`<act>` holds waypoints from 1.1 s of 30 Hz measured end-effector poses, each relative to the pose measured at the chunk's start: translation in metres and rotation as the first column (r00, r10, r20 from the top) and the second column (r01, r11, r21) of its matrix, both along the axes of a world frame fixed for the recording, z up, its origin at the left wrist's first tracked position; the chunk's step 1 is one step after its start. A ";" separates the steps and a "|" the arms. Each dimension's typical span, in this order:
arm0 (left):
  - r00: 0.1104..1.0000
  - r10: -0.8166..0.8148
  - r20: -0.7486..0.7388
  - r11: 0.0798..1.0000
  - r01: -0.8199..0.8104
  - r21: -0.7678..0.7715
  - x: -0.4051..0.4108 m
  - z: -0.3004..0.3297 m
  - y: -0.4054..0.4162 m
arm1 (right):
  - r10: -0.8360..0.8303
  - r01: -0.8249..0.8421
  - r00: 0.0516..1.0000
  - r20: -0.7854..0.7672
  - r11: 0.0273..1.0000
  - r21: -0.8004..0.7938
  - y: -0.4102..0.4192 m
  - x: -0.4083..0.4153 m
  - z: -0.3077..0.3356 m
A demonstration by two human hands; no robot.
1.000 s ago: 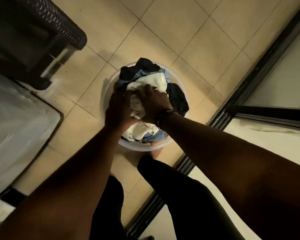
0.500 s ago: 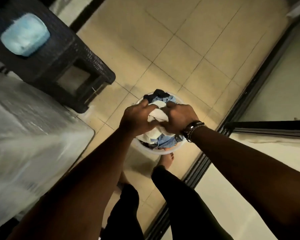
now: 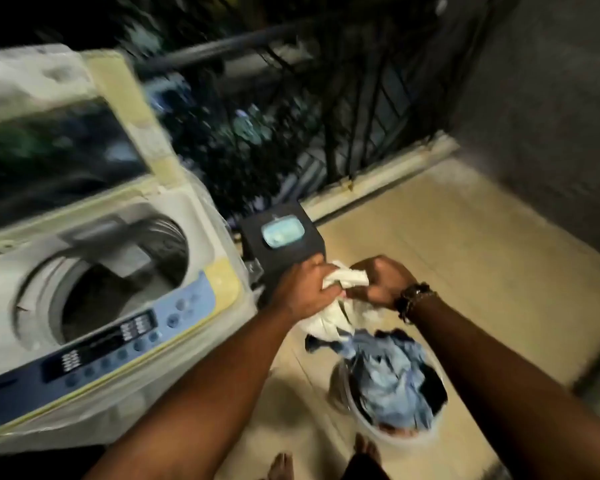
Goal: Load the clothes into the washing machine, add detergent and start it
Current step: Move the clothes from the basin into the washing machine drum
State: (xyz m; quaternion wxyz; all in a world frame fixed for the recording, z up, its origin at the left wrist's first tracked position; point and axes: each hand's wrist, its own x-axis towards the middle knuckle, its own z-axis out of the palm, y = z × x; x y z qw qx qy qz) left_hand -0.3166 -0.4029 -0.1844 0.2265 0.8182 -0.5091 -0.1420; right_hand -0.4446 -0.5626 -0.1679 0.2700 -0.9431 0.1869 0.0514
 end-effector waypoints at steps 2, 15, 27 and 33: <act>0.996 0.089 -0.017 0.994 -0.090 -0.059 0.026 0.039 0.030 | 0.096 -0.095 0.995 0.019 0.994 -0.051 0.018 0.039 0.044; 0.898 0.437 -0.058 0.847 -0.432 -0.309 0.101 0.225 0.129 | 0.423 -0.429 0.890 0.170 0.903 -0.003 0.085 0.181 0.239; 0.736 0.641 0.217 0.761 -0.572 -0.306 0.108 0.264 0.232 | 0.608 -0.578 0.753 0.252 0.794 -0.190 0.184 0.226 0.268; 0.678 0.686 0.262 0.727 -0.633 -0.267 0.143 0.235 0.295 | 0.635 -0.552 0.726 0.265 0.767 -0.326 0.249 0.271 0.233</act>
